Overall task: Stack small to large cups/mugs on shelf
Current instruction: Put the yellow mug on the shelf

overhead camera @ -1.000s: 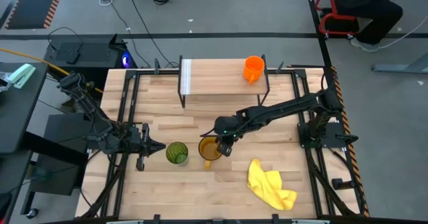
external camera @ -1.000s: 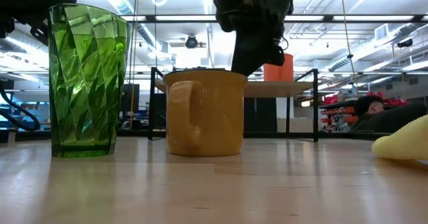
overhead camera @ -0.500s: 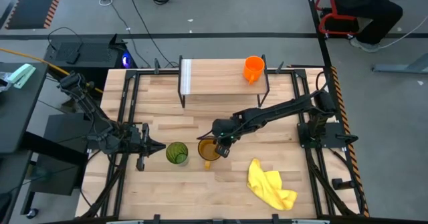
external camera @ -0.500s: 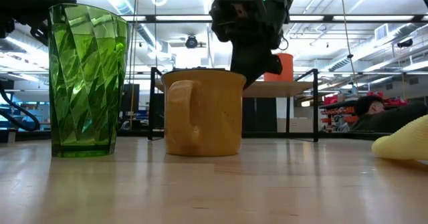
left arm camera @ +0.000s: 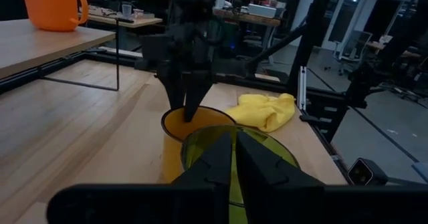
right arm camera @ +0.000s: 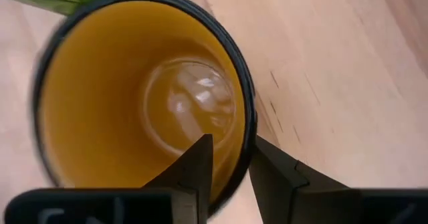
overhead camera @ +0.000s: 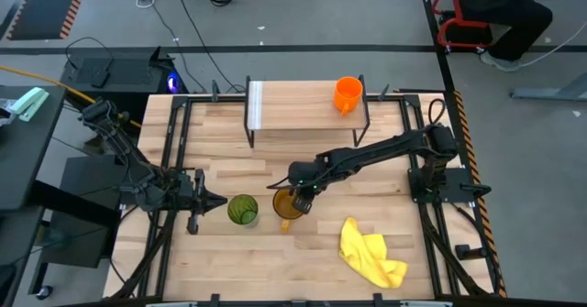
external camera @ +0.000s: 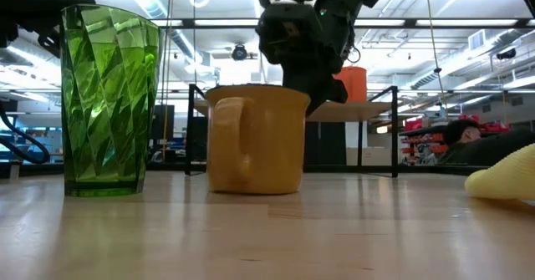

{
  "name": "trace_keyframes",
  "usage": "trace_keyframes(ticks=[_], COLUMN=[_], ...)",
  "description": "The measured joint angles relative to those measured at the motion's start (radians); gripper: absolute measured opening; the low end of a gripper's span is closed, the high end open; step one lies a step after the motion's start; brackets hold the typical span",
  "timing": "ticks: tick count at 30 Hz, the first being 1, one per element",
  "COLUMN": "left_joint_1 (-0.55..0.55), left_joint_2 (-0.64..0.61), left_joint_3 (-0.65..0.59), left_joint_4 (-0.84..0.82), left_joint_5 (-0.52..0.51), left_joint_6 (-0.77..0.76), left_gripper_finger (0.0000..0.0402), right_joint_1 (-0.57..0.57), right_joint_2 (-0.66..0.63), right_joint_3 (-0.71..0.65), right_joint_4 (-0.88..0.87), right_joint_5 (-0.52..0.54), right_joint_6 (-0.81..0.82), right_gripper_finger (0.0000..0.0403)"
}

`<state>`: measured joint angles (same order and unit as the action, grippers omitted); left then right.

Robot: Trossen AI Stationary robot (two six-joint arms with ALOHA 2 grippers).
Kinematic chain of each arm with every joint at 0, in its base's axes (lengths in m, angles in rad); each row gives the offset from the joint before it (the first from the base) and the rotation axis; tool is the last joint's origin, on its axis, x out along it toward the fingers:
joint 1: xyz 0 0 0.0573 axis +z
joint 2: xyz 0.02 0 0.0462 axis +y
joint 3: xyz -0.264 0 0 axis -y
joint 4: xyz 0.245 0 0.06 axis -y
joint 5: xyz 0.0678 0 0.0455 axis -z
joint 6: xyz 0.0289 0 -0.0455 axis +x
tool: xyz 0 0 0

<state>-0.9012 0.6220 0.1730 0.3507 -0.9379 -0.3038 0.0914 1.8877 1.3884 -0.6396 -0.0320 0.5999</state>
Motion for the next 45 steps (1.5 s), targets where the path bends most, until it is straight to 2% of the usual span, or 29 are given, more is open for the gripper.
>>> trace_keyframes(ticks=[9, 19, 29, 35, 45], left_joint_1=[0.0, 0.0, 0.0, 0.0, 0.0], left_joint_2=[0.0, 0.0, 0.0, 0.0, 0.0], left_joint_3=[0.0, 0.0, 0.0, 0.0, 0.0], left_joint_4=[-0.005, -0.007, -0.013, -0.013, -0.015], left_joint_5=[0.0, 0.0, 0.0, 0.0, 0.0], left_joint_6=[0.0, -0.005, -0.008, -0.008, -0.008], left_gripper_finger=[0.0021, 0.0027, 0.0021, 0.0023, 0.0016], right_joint_1=[-0.015, -0.015, -0.011, -0.01, -0.013], right_joint_2=[0.006, 0.003, 0.003, 0.003, 0.003], right_joint_3=[-0.001, 0.008, 0.119, 0.185, 0.34], right_joint_4=[-0.002, -0.025, -0.154, -0.214, -0.408], right_joint_5=[0.004, 0.008, 0.074, 0.067, 0.068], right_joint_6=[0.006, -0.005, -0.089, -0.132, -0.158], right_gripper_finger=[0.009, 0.0019, 0.0018, 0.0018, 0.0018])
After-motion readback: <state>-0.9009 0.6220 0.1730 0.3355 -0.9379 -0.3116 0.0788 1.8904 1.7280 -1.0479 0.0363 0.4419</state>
